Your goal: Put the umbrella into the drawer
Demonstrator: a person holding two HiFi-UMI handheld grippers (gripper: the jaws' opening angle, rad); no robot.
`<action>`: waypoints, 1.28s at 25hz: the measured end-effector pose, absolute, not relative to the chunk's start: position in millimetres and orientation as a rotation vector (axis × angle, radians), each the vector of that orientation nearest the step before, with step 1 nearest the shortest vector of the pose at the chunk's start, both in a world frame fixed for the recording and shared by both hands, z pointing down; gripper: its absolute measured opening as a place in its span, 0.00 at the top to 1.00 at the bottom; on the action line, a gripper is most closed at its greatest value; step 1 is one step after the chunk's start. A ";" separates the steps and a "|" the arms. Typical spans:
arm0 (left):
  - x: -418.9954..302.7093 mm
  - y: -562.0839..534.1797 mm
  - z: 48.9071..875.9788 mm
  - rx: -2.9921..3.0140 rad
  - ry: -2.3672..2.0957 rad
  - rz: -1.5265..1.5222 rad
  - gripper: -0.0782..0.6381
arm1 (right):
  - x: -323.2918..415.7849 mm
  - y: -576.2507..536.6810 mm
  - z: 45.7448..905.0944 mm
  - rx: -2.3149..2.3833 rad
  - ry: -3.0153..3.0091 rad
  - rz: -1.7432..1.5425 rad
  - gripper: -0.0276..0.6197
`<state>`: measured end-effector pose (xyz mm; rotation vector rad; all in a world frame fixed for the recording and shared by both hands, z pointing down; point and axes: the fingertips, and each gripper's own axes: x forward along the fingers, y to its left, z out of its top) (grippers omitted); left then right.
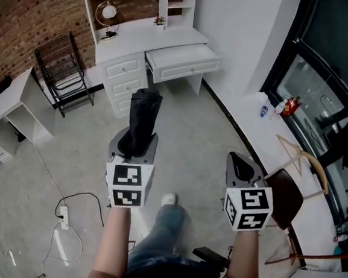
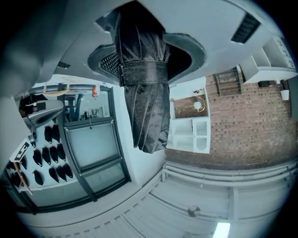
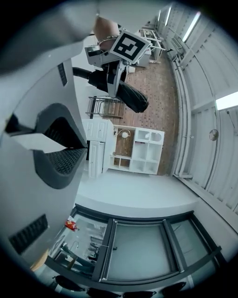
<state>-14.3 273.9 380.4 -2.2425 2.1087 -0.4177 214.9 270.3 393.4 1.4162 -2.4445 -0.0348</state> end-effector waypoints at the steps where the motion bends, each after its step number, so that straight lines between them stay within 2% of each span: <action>1: -20.9 253.4 381.5 -2.245 2.112 -0.413 0.56 | 209.2 250.3 394.3 1.413 -2.444 -0.035 0.96; 6: -55.0 132.9 369.9 -2.283 2.081 -0.398 0.56 | 167.6 130.2 373.3 1.403 -2.433 -0.061 0.96; 12: -86.9 4.1 314.0 -2.305 2.074 -0.403 0.56 | 128.9 -2.6 306.9 1.396 -2.435 -0.064 0.96; 24: -147.4 -265.6 310.5 -2.266 2.151 -0.385 0.56 | 79.0 -297.1 329.1 1.293 -2.484 -0.020 0.96; 32: -155.3 -469.0 320.3 -2.343 2.016 -0.543 0.56 | 50.5 -490.8 353.5 1.181 -2.479 0.091 0.96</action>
